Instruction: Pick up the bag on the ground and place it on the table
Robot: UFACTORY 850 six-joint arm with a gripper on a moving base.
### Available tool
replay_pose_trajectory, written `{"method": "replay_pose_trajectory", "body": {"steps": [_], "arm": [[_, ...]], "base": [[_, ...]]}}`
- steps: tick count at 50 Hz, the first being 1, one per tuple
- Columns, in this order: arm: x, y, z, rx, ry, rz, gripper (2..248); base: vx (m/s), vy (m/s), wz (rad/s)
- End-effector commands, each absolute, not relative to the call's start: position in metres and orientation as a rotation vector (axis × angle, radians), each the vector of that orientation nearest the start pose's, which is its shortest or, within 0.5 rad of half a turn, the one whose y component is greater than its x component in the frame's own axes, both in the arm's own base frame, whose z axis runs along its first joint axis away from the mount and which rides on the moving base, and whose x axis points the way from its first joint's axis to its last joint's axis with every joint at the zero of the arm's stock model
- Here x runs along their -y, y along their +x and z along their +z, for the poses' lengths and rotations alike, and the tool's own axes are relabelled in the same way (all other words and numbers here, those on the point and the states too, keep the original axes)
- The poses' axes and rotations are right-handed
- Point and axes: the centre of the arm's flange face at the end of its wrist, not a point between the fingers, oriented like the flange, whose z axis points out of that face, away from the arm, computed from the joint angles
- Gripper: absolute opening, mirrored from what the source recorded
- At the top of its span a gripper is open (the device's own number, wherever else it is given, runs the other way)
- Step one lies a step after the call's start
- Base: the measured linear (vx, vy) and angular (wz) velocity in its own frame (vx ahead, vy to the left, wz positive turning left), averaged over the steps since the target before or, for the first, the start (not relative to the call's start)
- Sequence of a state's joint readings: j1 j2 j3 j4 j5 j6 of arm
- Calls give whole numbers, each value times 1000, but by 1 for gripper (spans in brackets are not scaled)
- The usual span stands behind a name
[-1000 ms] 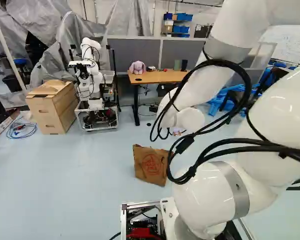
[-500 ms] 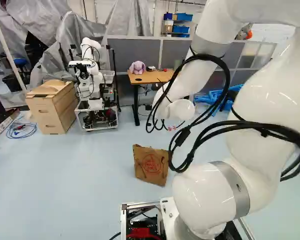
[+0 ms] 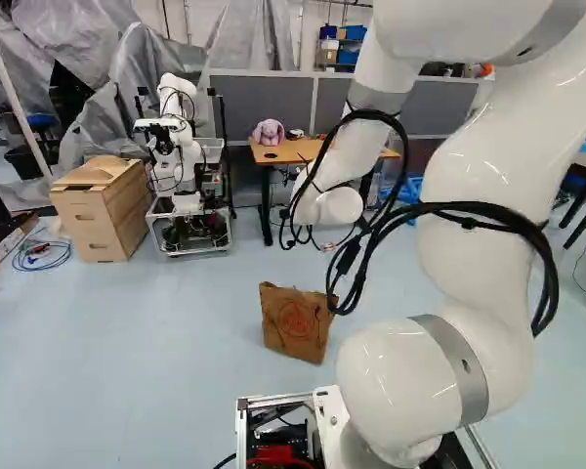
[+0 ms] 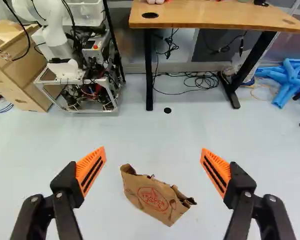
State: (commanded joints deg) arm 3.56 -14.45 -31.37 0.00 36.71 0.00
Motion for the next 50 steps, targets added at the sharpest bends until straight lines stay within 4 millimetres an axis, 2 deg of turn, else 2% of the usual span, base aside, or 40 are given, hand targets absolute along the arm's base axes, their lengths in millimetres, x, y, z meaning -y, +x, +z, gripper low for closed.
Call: {"method": "replay_pose_trajectory", "body": {"steps": [27,50], "arm": [[-28,495,287,78,-2815,-1337,247],[-27,537,246,20,-2906,-1153,247]], "base": [[0,0,0],[0,0,0]]}}
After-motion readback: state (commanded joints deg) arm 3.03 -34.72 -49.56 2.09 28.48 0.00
